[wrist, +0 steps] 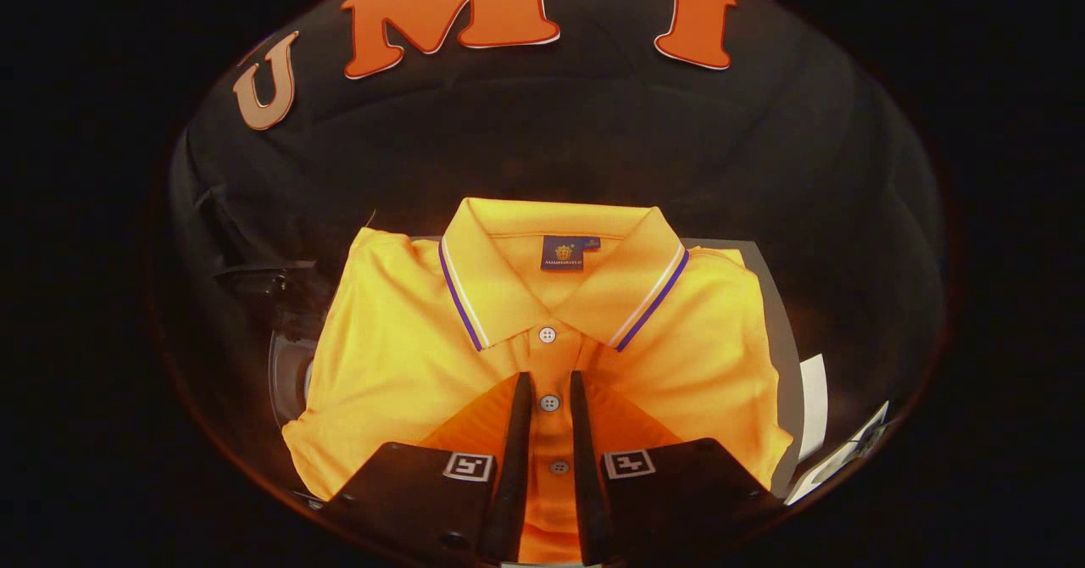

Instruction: Put the clothes into the washing machine and then close the washing machine lid.

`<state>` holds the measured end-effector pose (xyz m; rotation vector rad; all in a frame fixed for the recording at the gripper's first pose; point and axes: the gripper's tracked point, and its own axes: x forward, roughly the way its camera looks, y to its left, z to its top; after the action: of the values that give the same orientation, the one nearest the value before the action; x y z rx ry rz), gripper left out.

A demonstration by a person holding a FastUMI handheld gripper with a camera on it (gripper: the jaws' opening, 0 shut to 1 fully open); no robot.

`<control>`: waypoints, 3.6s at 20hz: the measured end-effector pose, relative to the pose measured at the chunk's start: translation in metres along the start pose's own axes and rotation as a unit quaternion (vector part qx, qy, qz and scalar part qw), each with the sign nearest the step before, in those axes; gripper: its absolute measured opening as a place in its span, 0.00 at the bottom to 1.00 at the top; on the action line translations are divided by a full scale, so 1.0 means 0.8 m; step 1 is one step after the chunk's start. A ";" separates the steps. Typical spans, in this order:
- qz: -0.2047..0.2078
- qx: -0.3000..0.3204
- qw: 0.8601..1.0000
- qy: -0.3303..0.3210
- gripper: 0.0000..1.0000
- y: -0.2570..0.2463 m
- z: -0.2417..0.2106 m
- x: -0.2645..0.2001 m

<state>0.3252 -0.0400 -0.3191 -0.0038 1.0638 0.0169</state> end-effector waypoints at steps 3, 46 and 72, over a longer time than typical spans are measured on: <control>-0.010 -0.012 1.000 0.018 0.22 0.003 -0.001 -0.002; 0.241 0.044 0.929 -0.279 0.08 0.263 0.063 -0.269; 0.262 0.033 0.951 -0.163 0.08 0.476 -0.025 -0.037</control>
<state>0.2873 0.3406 -0.3007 0.3330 0.7096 0.4492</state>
